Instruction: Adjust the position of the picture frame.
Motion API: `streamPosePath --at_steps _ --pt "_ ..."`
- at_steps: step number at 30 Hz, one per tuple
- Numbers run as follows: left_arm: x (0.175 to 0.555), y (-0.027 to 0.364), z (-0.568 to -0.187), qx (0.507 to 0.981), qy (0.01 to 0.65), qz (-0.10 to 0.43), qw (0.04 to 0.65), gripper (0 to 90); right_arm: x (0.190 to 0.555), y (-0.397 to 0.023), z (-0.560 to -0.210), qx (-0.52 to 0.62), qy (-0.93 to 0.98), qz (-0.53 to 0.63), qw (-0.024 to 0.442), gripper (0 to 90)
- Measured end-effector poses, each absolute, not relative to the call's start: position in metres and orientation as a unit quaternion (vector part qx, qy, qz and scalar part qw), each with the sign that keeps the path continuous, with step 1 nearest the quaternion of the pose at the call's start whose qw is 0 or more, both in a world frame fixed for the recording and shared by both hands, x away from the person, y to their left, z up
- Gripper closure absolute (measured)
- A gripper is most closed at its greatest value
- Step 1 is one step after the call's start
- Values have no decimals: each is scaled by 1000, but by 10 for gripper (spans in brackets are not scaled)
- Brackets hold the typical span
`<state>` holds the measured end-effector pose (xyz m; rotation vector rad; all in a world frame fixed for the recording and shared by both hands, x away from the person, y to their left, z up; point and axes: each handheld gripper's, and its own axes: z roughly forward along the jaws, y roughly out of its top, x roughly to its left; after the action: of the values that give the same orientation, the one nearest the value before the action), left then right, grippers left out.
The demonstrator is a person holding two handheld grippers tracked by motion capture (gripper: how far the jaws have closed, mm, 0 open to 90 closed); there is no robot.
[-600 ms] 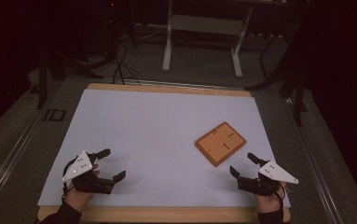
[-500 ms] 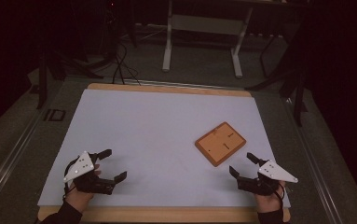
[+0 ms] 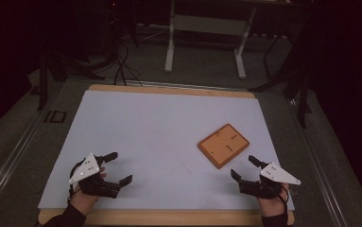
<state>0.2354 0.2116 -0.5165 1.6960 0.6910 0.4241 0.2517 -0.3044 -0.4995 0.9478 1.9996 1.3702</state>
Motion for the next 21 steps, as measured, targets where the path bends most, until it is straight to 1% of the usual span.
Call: streamPosePath --at_steps 7,11,14,16,19,21 --pt "236 208 -517 731 294 178 590 17 253 -301 -487 335 743 520 257 135" --pt "236 207 -517 733 292 176 589 17 257 -300 -481 332 746 514 262 134" --pt "236 206 -517 735 290 173 588 17 268 -299 -473 335 748 511 257 134" --pt "235 204 -517 737 288 172 586 17 273 -298 -469 334 746 510 267 134" --pt "235 203 -517 740 286 173 584 17 282 -295 -464 336 744 511 267 125" --pt "235 203 -517 740 286 171 585 17 289 -294 -461 332 748 516 254 123"
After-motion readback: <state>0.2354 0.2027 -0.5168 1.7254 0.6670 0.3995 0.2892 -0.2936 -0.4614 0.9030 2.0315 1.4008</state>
